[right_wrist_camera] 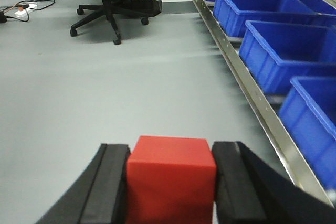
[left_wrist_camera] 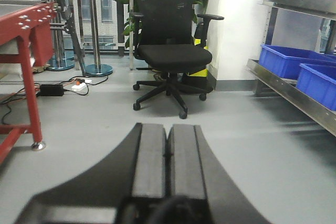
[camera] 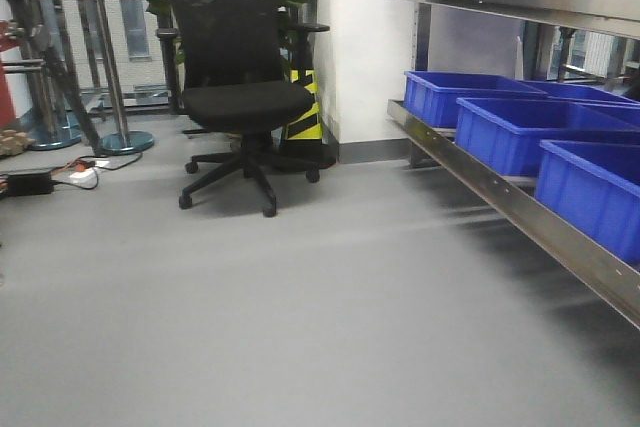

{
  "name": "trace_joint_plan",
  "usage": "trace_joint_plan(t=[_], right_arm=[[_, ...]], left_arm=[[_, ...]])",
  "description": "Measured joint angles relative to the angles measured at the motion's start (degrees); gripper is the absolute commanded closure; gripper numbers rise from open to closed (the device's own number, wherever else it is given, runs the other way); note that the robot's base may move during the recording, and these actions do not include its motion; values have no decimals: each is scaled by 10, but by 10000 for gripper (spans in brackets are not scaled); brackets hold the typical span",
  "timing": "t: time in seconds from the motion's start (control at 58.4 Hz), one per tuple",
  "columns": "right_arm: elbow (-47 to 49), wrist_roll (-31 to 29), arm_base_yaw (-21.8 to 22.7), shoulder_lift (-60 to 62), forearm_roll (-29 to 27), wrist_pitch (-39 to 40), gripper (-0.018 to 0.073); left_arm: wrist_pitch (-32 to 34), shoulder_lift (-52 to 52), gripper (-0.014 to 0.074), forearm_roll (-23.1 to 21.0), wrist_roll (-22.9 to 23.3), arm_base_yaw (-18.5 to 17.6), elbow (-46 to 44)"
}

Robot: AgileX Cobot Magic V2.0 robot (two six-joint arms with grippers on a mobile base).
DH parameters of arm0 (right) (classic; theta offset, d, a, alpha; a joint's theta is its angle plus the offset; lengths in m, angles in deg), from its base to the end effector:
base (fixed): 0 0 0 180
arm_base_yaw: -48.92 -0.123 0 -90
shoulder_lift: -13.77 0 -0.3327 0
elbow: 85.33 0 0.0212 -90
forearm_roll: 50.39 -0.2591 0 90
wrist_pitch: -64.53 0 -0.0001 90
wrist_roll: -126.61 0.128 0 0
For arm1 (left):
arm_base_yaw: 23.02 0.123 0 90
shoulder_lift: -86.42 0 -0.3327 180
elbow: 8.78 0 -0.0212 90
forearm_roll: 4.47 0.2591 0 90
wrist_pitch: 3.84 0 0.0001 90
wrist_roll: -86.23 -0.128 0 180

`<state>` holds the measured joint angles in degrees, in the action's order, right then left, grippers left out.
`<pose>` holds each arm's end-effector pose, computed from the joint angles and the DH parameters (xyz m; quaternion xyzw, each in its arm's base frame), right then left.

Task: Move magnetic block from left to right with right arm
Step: 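Drive past the blue bins toward the black office chair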

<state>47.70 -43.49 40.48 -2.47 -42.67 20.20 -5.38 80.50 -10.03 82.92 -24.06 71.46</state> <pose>0.0255 -0.0084 0.3138 -0.0008 0.8049 0.0284 0.5927 0.0541 -0.0013 0.2009 -0.0064 0.6927 -0.0216 0.7209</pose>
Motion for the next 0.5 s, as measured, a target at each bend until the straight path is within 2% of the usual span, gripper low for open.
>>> trace_joint_plan(t=[0.496], right_arm=[[0, 0, 0, 0, 0, 0, 326]], left_arm=[[0, 0, 722, 0, 0, 0, 0]])
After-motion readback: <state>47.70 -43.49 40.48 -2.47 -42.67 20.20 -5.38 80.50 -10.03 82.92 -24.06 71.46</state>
